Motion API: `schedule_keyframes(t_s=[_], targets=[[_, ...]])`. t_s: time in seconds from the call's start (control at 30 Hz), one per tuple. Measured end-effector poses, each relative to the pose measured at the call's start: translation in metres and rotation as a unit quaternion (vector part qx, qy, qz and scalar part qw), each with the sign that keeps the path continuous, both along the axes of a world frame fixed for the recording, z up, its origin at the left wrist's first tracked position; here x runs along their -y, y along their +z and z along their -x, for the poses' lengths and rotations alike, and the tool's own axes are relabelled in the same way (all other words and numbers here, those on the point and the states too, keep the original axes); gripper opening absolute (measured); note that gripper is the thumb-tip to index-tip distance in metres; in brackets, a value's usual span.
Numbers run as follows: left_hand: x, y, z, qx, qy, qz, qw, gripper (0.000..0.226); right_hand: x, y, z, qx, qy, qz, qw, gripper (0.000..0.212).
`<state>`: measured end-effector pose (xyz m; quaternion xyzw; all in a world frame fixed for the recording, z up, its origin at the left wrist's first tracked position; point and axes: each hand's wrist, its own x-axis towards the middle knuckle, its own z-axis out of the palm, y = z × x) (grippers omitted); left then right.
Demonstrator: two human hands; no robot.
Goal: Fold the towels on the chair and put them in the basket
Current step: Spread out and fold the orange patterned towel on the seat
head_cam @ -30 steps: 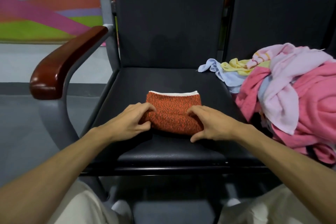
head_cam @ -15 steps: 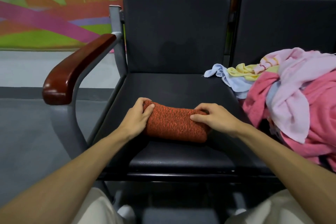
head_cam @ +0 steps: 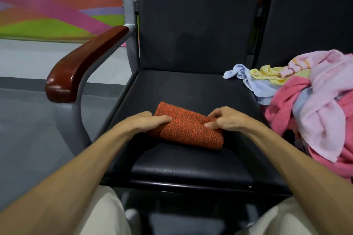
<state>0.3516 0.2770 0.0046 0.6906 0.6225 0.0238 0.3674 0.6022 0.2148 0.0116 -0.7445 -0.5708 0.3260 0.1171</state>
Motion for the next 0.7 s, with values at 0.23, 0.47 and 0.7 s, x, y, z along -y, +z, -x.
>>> schedule_keyframes(t_s=[0.23,0.47,0.7], targets=[[0.020,0.010,-0.012,0.181,-0.056,0.026,0.982,0.057,0.021,0.018,-0.006,-0.002,0.110,0.118,0.987,0.047],[0.046,0.040,0.006,0.391,-0.101,-0.040,0.914,0.053,0.045,0.030,0.003,-0.107,0.160,0.127,0.973,0.027],[0.062,0.087,0.085,0.575,0.116,-0.113,0.802,0.066,0.035,0.073,0.086,-0.132,0.214,-0.084,0.964,0.030]])
